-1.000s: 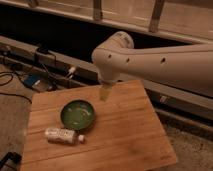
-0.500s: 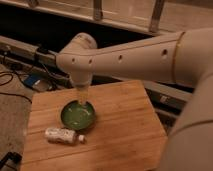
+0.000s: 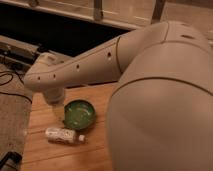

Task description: Place the bottle in the ceramic bowl

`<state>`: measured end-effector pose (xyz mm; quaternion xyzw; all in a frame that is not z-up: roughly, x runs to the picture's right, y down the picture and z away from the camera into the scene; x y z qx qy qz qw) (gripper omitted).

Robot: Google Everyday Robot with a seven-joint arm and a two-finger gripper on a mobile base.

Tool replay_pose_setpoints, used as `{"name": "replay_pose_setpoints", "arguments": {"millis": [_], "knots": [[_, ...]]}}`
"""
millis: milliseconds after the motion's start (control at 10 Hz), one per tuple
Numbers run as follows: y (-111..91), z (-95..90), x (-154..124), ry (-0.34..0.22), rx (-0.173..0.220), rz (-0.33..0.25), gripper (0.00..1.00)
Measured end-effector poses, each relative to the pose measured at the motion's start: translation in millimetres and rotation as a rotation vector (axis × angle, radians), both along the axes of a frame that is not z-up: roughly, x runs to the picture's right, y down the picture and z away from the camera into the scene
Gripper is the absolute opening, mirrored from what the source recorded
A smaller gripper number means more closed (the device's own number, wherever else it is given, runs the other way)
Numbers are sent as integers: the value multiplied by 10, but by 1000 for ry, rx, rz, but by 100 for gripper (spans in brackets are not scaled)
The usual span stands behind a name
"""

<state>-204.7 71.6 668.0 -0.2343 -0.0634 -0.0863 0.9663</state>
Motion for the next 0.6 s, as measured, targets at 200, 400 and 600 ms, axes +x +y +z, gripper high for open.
{"name": "replay_pose_setpoints", "arguments": {"millis": [200,400,600], "knots": [[-12,8,26,4,1,4,80],[-12,1,4,-1,0,2,80],[24,46,-72,-14,-12,-42,80]]}}
